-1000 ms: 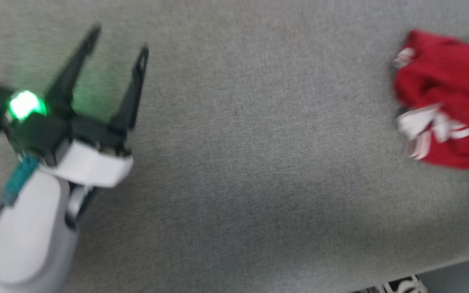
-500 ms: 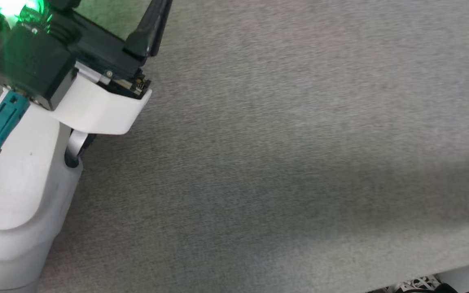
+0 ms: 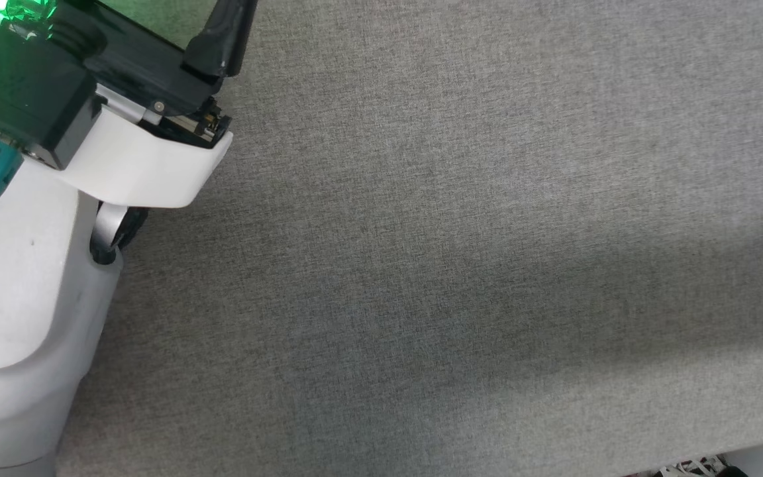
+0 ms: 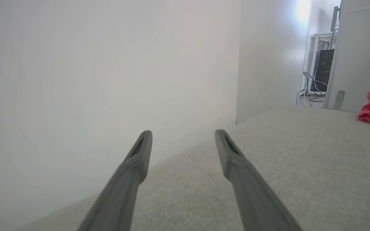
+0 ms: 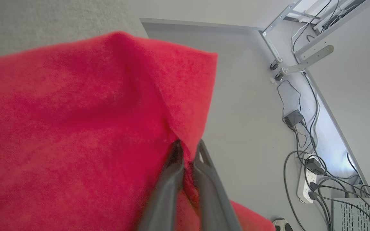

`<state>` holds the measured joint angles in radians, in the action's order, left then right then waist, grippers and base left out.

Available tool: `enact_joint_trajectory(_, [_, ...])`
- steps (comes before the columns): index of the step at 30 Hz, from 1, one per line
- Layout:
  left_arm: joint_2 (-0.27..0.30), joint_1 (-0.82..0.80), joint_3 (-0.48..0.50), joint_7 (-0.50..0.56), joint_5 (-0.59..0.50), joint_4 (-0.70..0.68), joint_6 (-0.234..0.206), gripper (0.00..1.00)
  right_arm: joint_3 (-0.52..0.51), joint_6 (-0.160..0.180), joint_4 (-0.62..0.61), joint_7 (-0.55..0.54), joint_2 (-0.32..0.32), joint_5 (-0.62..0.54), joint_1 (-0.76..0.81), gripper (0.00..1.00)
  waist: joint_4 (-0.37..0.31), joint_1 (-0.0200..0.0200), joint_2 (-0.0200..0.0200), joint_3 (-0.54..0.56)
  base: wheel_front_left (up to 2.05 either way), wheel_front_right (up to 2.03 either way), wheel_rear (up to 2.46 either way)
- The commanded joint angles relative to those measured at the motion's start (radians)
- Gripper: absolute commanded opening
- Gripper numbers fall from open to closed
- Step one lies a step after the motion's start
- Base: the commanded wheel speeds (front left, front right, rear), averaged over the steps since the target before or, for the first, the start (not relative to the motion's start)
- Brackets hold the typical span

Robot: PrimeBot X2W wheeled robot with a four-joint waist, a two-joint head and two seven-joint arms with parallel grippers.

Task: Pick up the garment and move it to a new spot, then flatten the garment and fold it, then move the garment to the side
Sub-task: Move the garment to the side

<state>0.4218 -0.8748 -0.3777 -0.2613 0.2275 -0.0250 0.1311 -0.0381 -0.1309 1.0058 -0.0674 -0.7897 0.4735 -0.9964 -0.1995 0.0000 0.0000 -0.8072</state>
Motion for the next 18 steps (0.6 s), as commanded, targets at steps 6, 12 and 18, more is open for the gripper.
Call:
enact_joint_trajectory(6, [-0.027, 0.063, 0.037, -0.005, -0.006, 0.018, -0.001, 1.00, 0.055, 0.001, 0.032, 0.071, -0.009, -0.014, -0.031, 1.00, 0.017, 0.0000, 0.0000, 0.081, 0.00, 0.00, 0.00])
enact_joint_trajectory(12, [-0.067, 0.173, 0.085, -0.005, -0.003, 0.039, -0.001, 1.00, 0.122, 0.001, 0.003, 0.115, 0.032, 0.009, -0.001, 1.00, 0.042, 0.0000, 0.0000, 0.198, 0.00, 0.00, 0.00])
enact_joint_trajectory(18, [-0.135, 0.344, 0.139, -0.005, 0.008, 0.094, -0.001, 1.00, 0.245, 0.001, -0.113, 0.165, 0.100, 0.080, 0.098, 1.00, 0.099, 0.0000, 0.0000, 0.342, 0.00, 0.00, 0.00])
